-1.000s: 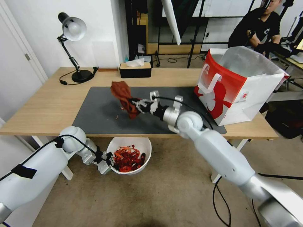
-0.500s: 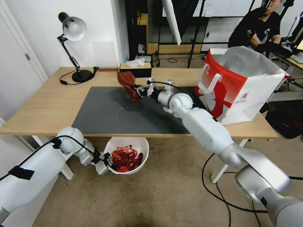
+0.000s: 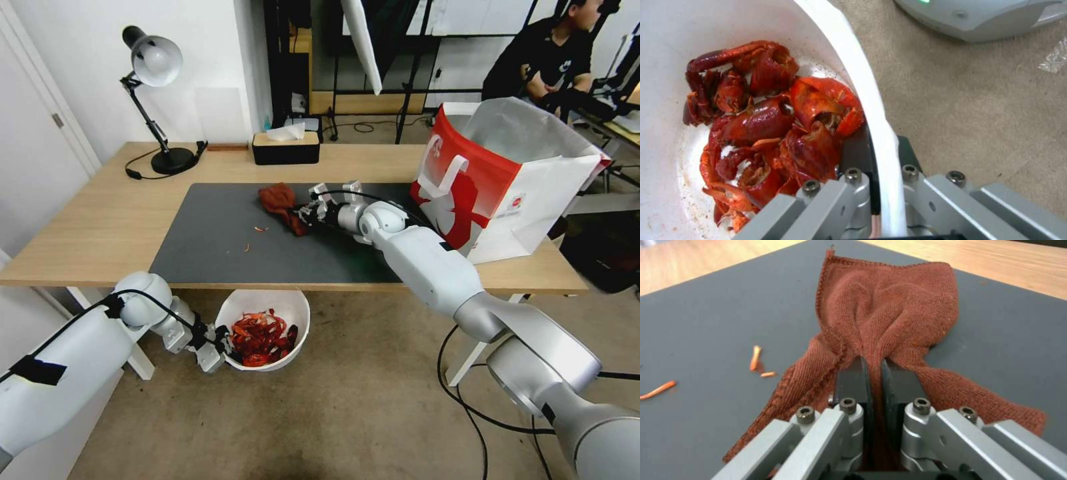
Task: Sweep shrimp from table into container with towel, then put container into takeout bag.
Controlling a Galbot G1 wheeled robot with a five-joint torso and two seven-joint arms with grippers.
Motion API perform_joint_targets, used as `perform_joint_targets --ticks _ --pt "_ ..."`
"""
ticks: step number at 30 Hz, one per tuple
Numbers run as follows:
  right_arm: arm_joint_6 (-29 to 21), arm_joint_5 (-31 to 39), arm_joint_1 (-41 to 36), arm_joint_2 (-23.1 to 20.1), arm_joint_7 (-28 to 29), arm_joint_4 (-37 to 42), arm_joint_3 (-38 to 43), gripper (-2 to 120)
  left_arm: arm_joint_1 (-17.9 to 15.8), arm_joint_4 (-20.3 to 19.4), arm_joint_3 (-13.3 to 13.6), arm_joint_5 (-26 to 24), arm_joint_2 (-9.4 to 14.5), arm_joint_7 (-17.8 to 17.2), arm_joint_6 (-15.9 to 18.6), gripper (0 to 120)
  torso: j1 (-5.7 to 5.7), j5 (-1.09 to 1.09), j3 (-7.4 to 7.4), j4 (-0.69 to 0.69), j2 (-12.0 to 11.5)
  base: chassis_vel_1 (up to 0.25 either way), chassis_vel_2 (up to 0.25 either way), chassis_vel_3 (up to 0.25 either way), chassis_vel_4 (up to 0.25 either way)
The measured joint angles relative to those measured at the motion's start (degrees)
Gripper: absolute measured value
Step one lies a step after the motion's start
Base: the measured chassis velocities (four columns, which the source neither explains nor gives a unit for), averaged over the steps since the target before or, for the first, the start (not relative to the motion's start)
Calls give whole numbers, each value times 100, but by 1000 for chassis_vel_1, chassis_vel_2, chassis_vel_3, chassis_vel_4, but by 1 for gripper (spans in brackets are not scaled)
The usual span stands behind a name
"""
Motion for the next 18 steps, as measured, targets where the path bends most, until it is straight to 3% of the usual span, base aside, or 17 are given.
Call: perform_joint_targets --ticks 18 --pt "395 -480 126 186 -1314 -150 -400 4 163 -13 -217 -36 113 -14 -1 0 0 0 -1 2 1 0 0 0 0"
